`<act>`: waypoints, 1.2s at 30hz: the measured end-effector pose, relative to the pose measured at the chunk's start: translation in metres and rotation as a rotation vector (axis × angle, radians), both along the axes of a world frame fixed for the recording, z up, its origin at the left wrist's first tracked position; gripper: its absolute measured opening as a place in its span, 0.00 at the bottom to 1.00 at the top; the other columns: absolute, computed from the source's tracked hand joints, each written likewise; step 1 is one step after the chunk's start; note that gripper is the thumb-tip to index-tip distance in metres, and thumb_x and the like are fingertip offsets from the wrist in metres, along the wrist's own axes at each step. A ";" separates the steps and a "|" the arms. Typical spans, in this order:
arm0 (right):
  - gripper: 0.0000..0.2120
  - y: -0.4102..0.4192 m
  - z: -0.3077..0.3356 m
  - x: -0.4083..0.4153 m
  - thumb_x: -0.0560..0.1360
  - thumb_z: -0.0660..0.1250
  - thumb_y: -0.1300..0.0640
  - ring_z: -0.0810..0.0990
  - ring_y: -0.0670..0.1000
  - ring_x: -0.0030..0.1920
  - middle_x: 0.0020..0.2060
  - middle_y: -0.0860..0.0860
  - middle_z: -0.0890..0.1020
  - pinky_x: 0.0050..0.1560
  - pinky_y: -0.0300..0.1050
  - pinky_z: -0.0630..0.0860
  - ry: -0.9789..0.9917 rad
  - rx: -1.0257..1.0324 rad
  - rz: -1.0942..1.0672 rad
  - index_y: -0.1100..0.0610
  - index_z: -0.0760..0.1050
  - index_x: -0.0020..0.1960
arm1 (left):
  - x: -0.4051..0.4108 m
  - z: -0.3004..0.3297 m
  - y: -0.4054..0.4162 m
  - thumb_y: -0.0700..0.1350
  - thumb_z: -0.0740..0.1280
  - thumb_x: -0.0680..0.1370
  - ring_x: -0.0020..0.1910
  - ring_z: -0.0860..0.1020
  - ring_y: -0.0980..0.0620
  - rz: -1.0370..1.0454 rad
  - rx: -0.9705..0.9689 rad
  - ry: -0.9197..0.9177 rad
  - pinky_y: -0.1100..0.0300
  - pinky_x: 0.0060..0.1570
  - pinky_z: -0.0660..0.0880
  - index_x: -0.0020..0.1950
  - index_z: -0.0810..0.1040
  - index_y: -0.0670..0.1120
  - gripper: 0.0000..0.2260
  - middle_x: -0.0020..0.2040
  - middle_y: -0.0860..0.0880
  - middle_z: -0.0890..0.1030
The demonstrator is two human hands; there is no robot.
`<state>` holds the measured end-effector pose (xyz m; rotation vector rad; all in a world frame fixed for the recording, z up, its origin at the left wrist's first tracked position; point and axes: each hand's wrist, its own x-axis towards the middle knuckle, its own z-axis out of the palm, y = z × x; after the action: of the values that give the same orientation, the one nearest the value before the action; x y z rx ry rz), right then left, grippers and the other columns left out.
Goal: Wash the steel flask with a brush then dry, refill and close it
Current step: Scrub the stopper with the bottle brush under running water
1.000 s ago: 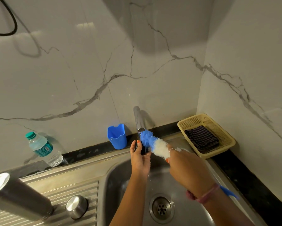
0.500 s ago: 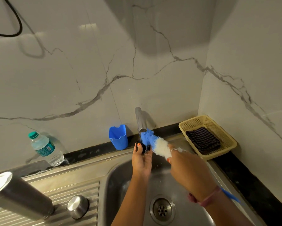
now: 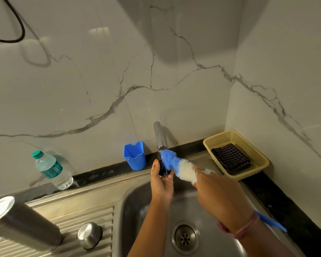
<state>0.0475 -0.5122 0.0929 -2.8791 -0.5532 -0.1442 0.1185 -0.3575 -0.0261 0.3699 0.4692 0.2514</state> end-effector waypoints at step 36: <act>0.24 0.004 -0.070 -0.001 0.82 0.51 0.46 0.81 0.47 0.50 0.54 0.49 0.82 0.41 0.36 0.69 0.147 0.339 -0.106 0.44 0.50 0.77 | -0.001 0.001 -0.004 0.51 0.73 0.75 0.58 0.82 0.42 -0.101 -0.166 0.134 0.46 0.60 0.78 0.66 0.73 0.38 0.25 0.58 0.36 0.82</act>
<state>0.0460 -0.5082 0.0230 -2.5622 -0.3139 -0.0367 0.1177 -0.3614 -0.0251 0.2487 0.5975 0.0886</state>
